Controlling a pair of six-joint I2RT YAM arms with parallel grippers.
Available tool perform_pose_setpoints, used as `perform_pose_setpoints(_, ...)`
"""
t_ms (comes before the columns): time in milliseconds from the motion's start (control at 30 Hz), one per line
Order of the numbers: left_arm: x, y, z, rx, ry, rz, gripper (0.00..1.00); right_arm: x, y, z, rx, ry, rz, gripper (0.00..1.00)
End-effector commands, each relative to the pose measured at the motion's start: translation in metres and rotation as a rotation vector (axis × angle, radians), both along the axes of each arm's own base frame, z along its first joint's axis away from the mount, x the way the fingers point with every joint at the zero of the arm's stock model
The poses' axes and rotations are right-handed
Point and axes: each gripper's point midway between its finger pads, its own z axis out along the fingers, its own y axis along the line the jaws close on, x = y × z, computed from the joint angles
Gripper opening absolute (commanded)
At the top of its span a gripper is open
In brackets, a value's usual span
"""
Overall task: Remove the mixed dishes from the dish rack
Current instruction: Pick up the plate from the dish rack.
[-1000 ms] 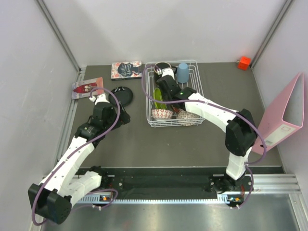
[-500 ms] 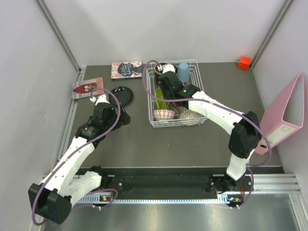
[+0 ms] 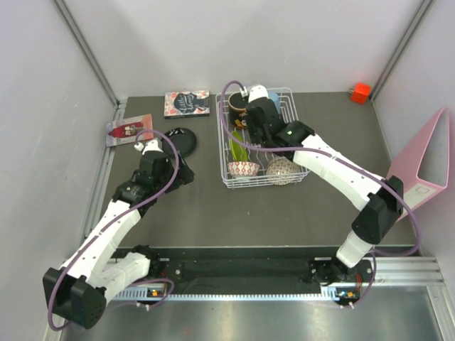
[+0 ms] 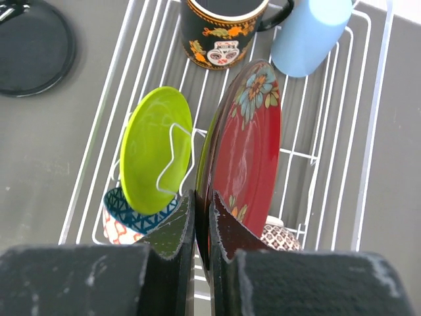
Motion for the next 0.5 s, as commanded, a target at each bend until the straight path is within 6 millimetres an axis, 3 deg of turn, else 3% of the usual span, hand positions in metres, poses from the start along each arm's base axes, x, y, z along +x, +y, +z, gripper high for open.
perform_pose_setpoints(0,0.010,-0.006,0.014,-0.031,-0.054,-0.004,0.99,-0.018,0.010,0.068,0.064,-0.193,0.119,0.00)
perform_pose_setpoints(167,0.019,-0.007,0.032,-0.031,-0.104,0.000,0.99,-0.061,0.013,0.064,-0.197,-0.318,0.210,0.00)
perform_pose_setpoints(200,0.023,-0.006,0.034,-0.026,-0.117,0.005,0.99,-0.081,0.017,0.068,-0.313,-0.381,0.242,0.00)
perform_pose_setpoints(233,0.025,-0.007,0.037,-0.025,-0.128,0.002,0.99,-0.097,0.013,0.059,-0.388,-0.407,0.272,0.00)
perform_pose_setpoints(267,0.028,-0.008,0.040,-0.017,-0.139,-0.006,0.99,-0.107,0.018,0.067,-0.448,-0.487,0.307,0.00)
perform_pose_setpoints(300,0.031,-0.008,0.043,-0.013,-0.148,-0.006,0.99,-0.132,0.026,0.067,-0.486,-0.537,0.342,0.00)
perform_pose_setpoints(333,0.033,-0.007,0.044,-0.006,-0.149,-0.005,0.99,-0.145,0.019,0.057,-0.515,-0.569,0.364,0.00)
perform_pose_setpoints(400,0.035,-0.006,0.042,0.015,-0.128,-0.002,0.99,-0.170,0.020,0.058,-0.536,-0.629,0.393,0.00)
perform_pose_setpoints(467,0.038,-0.004,0.042,0.027,-0.114,0.008,0.99,-0.182,0.010,0.045,-0.600,-0.639,0.412,0.00)
